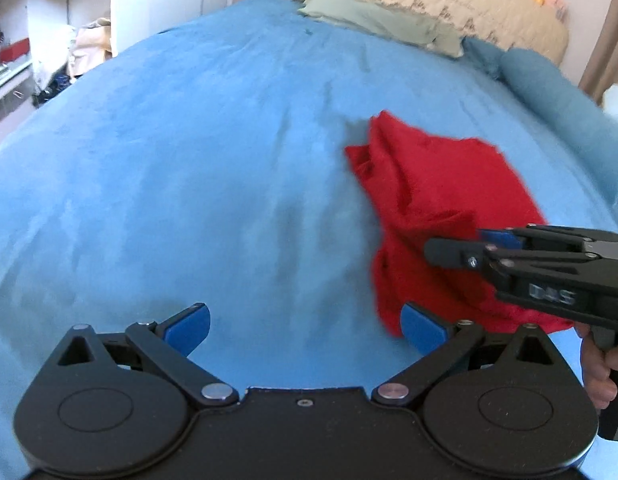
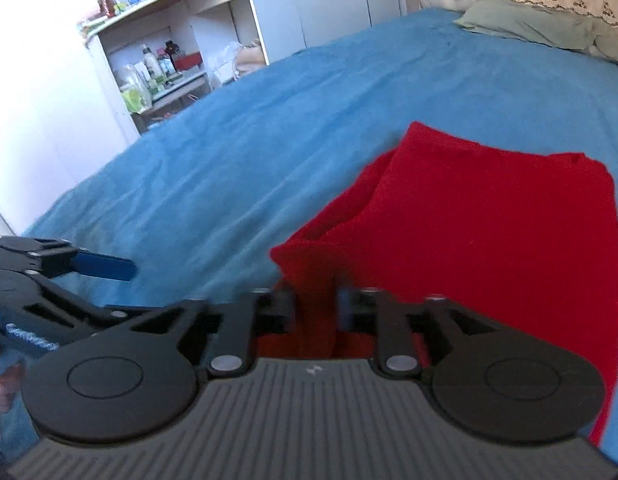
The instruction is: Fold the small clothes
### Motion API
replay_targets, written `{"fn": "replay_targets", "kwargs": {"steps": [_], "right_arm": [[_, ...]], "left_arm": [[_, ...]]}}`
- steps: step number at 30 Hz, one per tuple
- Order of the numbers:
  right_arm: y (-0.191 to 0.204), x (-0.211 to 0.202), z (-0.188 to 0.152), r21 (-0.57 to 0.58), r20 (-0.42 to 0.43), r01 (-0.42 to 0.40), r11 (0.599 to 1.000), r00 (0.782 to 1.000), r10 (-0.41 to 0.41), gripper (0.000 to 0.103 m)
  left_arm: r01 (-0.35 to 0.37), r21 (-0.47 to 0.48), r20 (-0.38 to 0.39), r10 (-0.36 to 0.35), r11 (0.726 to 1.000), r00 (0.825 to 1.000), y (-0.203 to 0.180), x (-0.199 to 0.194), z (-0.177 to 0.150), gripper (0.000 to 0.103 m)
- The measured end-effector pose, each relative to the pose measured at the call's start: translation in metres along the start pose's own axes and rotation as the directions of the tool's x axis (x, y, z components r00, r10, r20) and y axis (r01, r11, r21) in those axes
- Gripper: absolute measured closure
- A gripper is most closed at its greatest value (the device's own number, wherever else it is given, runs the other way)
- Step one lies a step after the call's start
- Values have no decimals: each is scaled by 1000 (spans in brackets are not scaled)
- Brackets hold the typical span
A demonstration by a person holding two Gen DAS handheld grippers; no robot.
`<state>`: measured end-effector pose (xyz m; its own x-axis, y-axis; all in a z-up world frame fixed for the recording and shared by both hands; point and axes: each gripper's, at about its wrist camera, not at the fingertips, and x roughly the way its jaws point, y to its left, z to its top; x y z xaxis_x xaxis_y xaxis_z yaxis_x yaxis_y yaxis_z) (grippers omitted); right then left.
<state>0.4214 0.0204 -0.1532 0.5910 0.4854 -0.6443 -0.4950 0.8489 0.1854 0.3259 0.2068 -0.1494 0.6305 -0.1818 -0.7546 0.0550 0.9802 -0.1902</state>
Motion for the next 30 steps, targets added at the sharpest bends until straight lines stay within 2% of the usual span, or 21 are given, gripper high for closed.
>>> {"fn": "replay_targets", "kwargs": {"steps": [2, 3, 6, 8, 10, 14, 17, 19, 22, 23, 24, 25, 27, 30], "right_arm": [[-5, -31, -1, 3, 56, 11, 1000, 998, -11, 15], [-9, -45, -2, -3, 89, 26, 1000, 996, -26, 12], [-27, -86, -14, -19, 136, 105, 994, 985, -102, 11], [-39, -104, -31, -16, 138, 159, 987, 978, -156, 11], [-47, -112, -51, -11, 121, 203, 979, 972, -200, 11], [-58, -113, -88, -11, 72, 272, 962, 960, -270, 15], [-64, -112, -106, 0, 54, 293, 956, 955, -292, 22], [-66, -105, -112, 3, 51, 306, 952, 951, -306, 24], [-61, -87, -111, -21, 41, 327, 945, 944, -326, 31], [-60, -84, -112, -33, 43, 336, 941, 941, -335, 36], [-60, -84, -112, -37, 52, 342, 939, 939, -340, 46], [-60, -85, -112, -32, 62, 340, 940, 939, -338, 52], [-59, -91, -107, -4, 94, 347, 938, 934, -345, 73], [-64, -106, -102, 68, 154, 329, 942, 929, -335, 79]], "left_arm": [[55, -10, 18, -55, 998, 998, -3, -3, 3, 0], [90, -10, 25, -90, 996, 996, -6, -5, 3, 0], [158, 0, 27, -158, 987, 987, -18, -5, 8, 0], [171, 25, 19, -172, 985, 985, -30, -1, 6, 1], [164, 33, 14, -164, 986, 986, -40, 4, 7, 5], [182, -24, -5, -182, 983, 983, -47, 18, 11, 15], [161, -59, -2, -162, 985, 987, -46, 24, 15, 22], [161, -71, -7, -162, 984, 987, -46, 28, 18, 36], [159, -62, -18, -161, 985, 987, -48, 32, 21, 40], [157, -59, -19, -159, 986, 987, -49, 33, 22, 42], [155, -58, -21, -156, 986, 988, -49, 33, 22, 49], [154, -58, -26, -156, 986, 987, -50, 33, 23, 64], [160, -62, -17, -161, 985, 987, -50, 29, 25, 82], [201, -53, 24, -200, 978, 979, -52, 16, 27, 86]]}}
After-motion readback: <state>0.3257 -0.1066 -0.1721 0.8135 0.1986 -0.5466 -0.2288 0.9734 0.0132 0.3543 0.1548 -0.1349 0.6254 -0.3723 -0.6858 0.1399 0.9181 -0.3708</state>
